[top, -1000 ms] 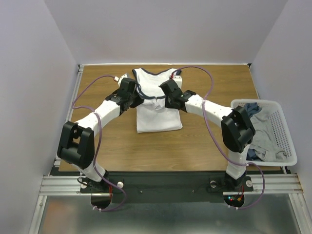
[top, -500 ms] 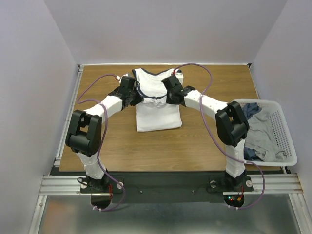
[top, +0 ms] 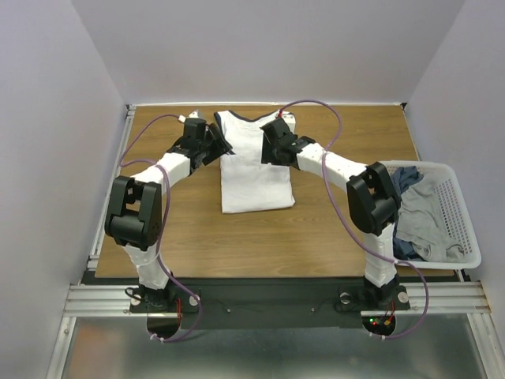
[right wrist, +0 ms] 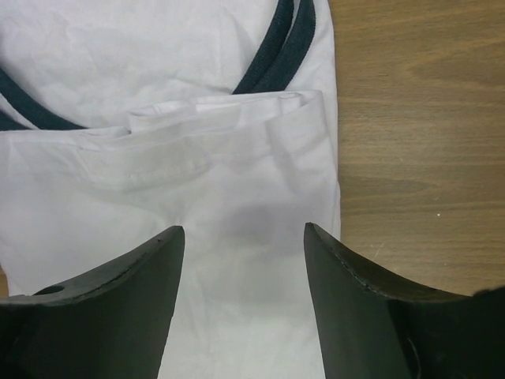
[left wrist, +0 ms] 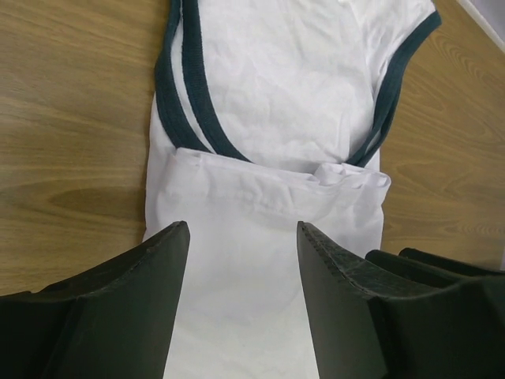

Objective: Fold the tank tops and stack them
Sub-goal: Fold the tank top

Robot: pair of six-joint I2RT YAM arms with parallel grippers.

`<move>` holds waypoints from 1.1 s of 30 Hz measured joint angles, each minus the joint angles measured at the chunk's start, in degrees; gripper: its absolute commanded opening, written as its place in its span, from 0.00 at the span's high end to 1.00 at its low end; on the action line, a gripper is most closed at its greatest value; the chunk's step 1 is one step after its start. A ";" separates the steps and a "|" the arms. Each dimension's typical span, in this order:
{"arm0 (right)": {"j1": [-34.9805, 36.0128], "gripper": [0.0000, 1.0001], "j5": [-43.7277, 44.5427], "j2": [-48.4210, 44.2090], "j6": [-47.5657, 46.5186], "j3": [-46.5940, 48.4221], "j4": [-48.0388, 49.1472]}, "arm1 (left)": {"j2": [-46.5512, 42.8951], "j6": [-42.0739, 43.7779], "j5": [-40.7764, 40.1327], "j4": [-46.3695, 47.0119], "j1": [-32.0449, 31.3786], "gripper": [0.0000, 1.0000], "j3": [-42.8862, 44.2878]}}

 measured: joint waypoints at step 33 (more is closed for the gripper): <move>0.11 0.42 -11.63 -21.38 9.55 -36.76 7.80 | -23.08 -12.00 -2.97 3.65 -6.14 0.42 -36.92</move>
